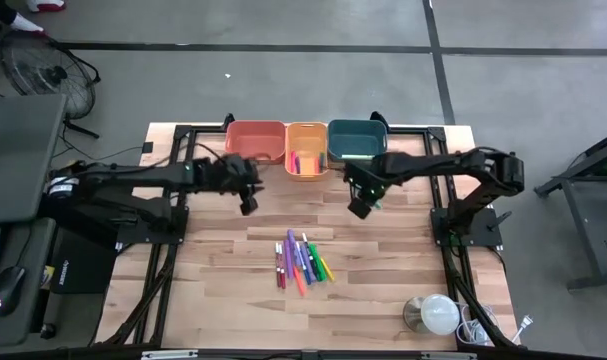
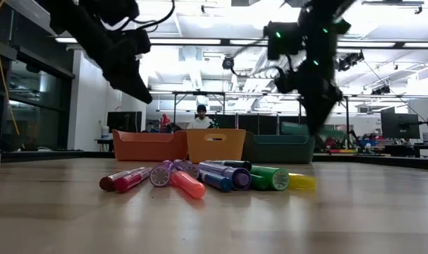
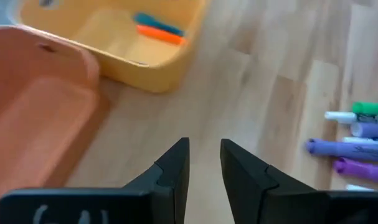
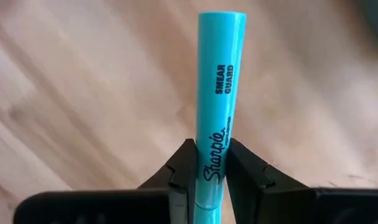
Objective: Pick & Place Markers
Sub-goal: Put the light blue highlighter into the blue bin
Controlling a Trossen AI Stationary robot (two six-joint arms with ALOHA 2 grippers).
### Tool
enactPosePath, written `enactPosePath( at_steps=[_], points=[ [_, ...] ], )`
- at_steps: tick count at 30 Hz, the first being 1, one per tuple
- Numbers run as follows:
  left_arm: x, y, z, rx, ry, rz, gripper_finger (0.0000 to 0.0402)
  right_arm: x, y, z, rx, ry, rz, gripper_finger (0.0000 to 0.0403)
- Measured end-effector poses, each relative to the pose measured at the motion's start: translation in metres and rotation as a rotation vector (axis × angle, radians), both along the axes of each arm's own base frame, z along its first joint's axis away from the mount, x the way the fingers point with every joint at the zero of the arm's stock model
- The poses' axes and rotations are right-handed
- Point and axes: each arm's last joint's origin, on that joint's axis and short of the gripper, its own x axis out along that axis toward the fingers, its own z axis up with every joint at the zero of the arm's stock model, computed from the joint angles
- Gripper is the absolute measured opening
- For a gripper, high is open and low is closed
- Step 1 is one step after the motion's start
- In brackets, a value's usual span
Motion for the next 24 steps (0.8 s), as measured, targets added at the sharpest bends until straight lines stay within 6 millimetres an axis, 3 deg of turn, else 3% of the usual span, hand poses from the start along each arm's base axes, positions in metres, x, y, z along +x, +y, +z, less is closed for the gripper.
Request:
enactPosePath(
  at_steps=[5,10,16,24],
  points=[
    [-0.027,0.032,0.021,0.023,-0.109,0.029,0.0088,0.013,-0.021,0.040,-0.084,-0.101,0.008,0.0053],
    [-0.055,0.053,0.034,0.020,-0.206,0.045,0.0088,0.014,-0.045,0.066,-0.134,-0.172,-0.021,0.0053],
    [-0.075,0.072,0.040,-0.039,-0.313,0.015,0.0088,0.006,-0.074,0.079,-0.173,-0.203,-0.031,0.0053],
    [-0.098,0.090,0.041,-0.087,-0.384,0.012,0.0088,-0.008,-0.113,0.082,-0.198,-0.272,-0.021,0.0053]
  ],
)
